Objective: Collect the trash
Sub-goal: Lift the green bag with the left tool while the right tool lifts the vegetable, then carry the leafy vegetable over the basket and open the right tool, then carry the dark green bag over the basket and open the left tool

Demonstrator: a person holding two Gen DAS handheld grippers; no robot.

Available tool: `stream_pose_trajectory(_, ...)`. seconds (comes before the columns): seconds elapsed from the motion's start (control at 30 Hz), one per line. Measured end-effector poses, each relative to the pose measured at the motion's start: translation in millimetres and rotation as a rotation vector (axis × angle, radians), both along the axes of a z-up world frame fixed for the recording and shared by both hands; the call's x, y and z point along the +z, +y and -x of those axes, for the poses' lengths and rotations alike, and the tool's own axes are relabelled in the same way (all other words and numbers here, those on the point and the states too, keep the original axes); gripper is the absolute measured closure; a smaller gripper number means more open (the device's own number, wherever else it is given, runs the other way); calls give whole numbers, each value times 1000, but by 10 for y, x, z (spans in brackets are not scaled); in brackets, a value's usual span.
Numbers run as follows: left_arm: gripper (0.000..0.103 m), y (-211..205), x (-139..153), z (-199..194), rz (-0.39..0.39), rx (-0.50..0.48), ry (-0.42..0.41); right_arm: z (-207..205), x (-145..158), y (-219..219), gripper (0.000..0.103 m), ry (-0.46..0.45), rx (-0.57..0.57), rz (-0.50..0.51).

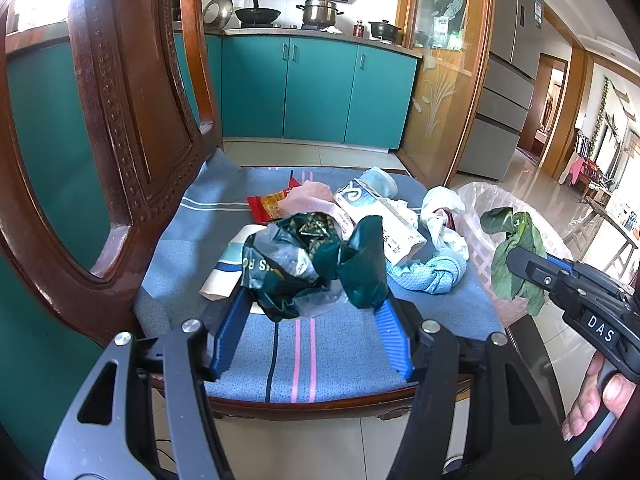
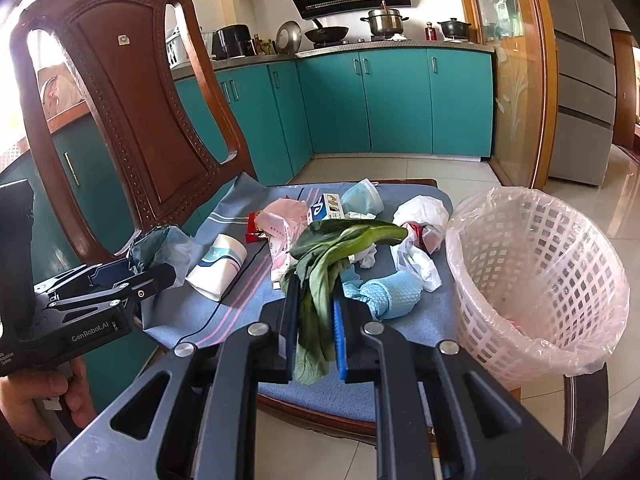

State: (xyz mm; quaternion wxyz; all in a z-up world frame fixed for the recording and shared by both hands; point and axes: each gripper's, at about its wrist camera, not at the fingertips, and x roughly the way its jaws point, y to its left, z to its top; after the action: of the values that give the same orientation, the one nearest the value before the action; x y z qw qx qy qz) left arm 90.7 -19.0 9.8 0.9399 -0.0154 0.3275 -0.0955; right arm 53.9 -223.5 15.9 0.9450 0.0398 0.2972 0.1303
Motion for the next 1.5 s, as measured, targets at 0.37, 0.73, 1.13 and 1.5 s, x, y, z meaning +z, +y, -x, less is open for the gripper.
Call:
stream_pose_trajectory(0.37,42,-10,-9,-3,-3,-2,4,-30,130,-256,88,-68,-76,38)
stream_pose_trajectory(0.73,42,-125,-87,-23,-20,-22,17,-404,128,-1496,24,-25,-438,-23)
stream_pose_trajectory(1.13,42,-842,-141,-117,-33,-170,29,-76,297,-1621,8,-136,-458,-27)
stream_pose_trajectory(1.5,19,-2606,64,-828,54,-362,31,199,384,-2191,8,-230,-670,-194)
